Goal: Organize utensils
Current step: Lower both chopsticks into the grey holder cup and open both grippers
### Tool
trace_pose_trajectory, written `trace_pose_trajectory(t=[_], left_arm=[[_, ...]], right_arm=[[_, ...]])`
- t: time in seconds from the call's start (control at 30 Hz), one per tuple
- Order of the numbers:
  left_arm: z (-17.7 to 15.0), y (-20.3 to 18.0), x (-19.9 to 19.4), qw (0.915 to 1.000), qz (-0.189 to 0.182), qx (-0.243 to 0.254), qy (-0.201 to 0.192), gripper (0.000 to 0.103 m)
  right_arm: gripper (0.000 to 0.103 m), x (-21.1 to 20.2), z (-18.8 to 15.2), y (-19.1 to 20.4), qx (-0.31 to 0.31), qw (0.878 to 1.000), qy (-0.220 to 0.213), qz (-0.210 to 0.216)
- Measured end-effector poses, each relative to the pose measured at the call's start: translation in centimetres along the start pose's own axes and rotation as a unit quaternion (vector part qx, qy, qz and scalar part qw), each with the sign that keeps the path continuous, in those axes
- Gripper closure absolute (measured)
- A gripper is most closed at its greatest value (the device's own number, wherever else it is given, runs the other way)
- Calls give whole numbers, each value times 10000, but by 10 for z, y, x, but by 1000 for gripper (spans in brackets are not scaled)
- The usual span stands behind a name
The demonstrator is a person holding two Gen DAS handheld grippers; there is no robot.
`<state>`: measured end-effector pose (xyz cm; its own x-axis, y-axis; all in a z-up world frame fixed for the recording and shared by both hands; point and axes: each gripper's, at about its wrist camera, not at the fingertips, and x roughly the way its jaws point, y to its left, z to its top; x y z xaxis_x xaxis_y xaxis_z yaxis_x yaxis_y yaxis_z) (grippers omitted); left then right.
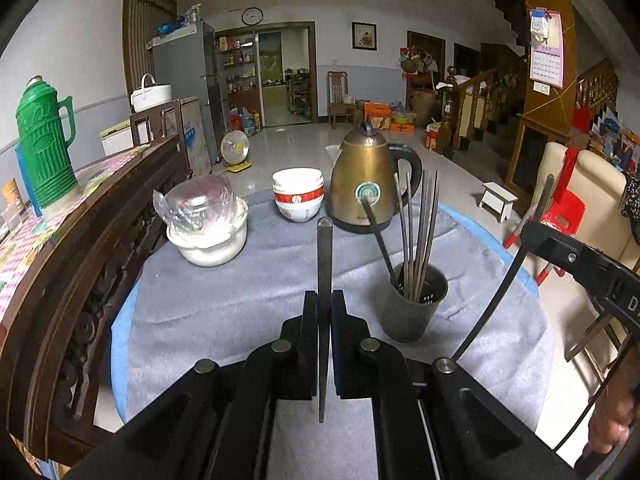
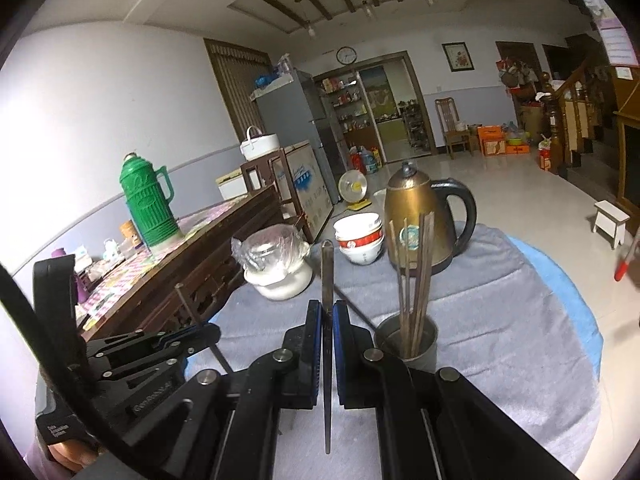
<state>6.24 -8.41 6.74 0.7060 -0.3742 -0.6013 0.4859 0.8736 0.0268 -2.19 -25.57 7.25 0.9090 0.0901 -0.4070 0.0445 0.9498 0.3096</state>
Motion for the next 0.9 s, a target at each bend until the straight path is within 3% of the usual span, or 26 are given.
trace_pose_trajectory(t=[0.4, 0.73, 0.9], left_arm=[[63, -18, -12, 9977, -343, 0, -582, 97], [97, -44, -3, 9864, -843, -445, -1342, 97], [87, -59, 32, 9886, -737, -566, -1183, 97]], right_arm=[[97, -6, 51, -27, 79, 9973, -620, -392], [97, -2, 72, -59, 378, 9855, -1323, -992], [97, 19, 62, -77, 525, 9878, -1039, -1038]])
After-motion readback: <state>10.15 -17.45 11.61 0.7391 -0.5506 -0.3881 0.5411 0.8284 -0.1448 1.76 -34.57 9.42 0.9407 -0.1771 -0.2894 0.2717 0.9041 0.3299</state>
